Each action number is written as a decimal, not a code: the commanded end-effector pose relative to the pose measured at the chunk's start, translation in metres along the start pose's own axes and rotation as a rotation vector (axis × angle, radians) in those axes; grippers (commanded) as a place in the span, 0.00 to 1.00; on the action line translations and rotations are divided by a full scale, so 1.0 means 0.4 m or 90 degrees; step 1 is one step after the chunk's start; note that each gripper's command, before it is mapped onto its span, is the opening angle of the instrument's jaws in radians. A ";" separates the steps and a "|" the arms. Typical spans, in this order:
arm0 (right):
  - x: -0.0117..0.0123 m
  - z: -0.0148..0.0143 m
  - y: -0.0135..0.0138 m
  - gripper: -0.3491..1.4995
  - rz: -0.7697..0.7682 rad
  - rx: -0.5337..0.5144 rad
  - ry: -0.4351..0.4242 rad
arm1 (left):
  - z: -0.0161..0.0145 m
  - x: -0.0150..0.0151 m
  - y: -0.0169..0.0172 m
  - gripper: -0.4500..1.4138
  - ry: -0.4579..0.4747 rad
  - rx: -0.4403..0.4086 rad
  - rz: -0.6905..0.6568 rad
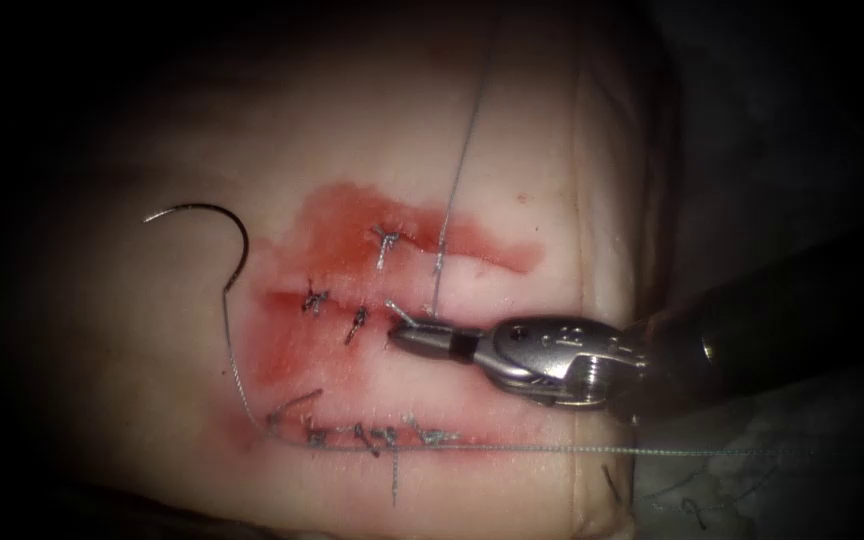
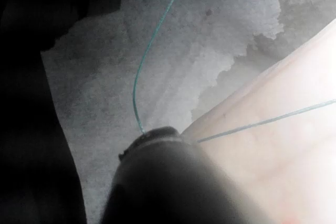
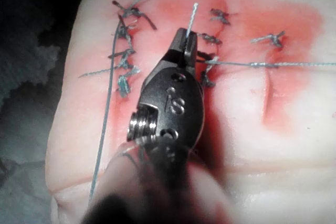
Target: Wound Closure
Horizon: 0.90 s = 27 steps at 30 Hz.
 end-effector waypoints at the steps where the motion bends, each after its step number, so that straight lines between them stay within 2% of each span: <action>1: 0.0007 0.0022 0.0008 0.00 -0.006 -0.006 -0.001 | 0.0037 -0.0022 0.0024 0.00 0.006 -0.004 0.011; 6: 0.0012 0.0025 0.0014 0.00 -0.016 -0.006 -0.001 | 0.0059 -0.0030 0.0028 0.00 0.017 -0.006 0.038; 9: 0.0014 0.0035 0.0020 0.00 -0.025 -0.006 0.000 | 0.0081 -0.0046 0.0041 0.00 0.047 -0.010 0.088; 15: 0.0015 0.0039 0.0019 0.00 -0.033 -0.006 0.000 | 0.0103 -0.0057 0.0049 0.00 0.099 -0.008 0.137; 27: 0.0019 0.0043 0.0033 0.00 -0.040 -0.019 0.004 | 0.0108 -0.0053 0.0043 0.00 0.122 -0.008 0.151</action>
